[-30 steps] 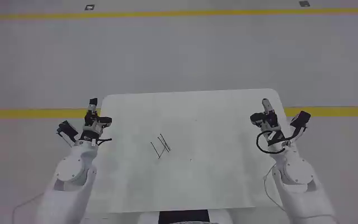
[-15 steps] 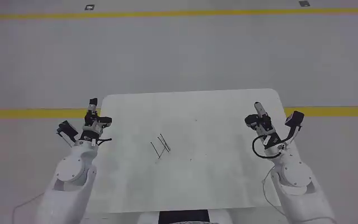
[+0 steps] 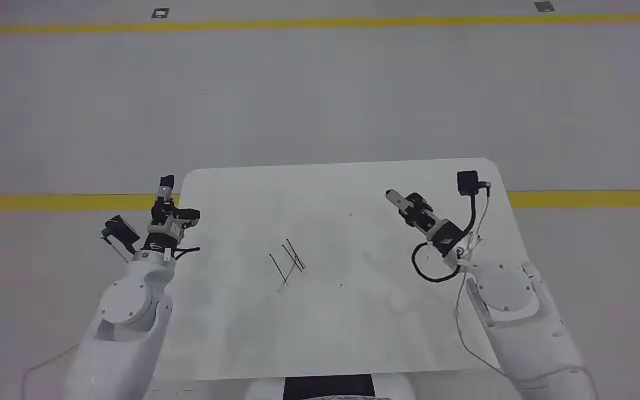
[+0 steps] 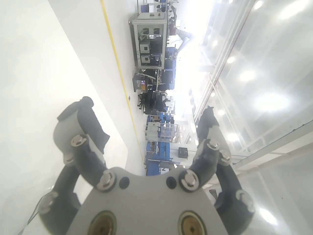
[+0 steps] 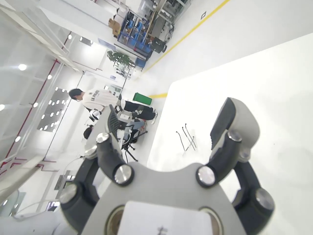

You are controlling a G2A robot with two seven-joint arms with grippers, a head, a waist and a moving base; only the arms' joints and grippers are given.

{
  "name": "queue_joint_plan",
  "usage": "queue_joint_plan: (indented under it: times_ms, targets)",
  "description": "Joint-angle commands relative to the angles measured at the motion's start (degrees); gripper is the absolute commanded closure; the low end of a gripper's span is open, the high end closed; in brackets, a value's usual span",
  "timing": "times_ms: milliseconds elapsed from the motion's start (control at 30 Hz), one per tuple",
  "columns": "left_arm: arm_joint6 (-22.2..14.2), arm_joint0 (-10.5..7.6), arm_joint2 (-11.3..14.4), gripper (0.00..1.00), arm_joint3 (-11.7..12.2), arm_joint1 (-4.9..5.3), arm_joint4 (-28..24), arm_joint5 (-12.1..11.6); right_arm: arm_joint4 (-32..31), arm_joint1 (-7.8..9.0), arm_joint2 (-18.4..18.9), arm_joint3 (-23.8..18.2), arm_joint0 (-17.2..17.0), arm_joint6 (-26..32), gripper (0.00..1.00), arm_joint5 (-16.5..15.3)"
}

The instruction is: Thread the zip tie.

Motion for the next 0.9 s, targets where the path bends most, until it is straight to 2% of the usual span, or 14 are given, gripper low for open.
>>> queue_joint_plan:
  times_ms: [0,367,533,600,733,867]
  targets:
    - [0.0,0.00,0.0,0.00,0.0,0.00,0.0,0.0,0.1,0.00,0.1,0.0,0.0,-0.1,0.00,0.0]
    - [0.0,0.00,0.0,0.00,0.0,0.00,0.0,0.0,-0.5,0.04,-0.1,-0.1,0.1,0.5,0.00,0.0]
    - [0.0,0.00,0.0,0.00,0.0,0.00,0.0,0.0,-8.2,0.51,-3.7,-0.8,6.3,11.8,0.00,1.3]
    - [0.0,0.00,0.0,0.00,0.0,0.00,0.0,0.0,-9.4,0.45,-5.3,-0.7,8.9,14.0,0.00,2.0]
    - [0.0,0.00,0.0,0.00,0.0,0.00,0.0,0.0,-13.5,0.14,-10.7,1.2,15.2,20.0,0.00,3.8]
    - [0.0,0.00,0.0,0.00,0.0,0.00,0.0,0.0,-18.3,-0.78,-18.2,3.7,21.6,23.9,0.00,7.0]
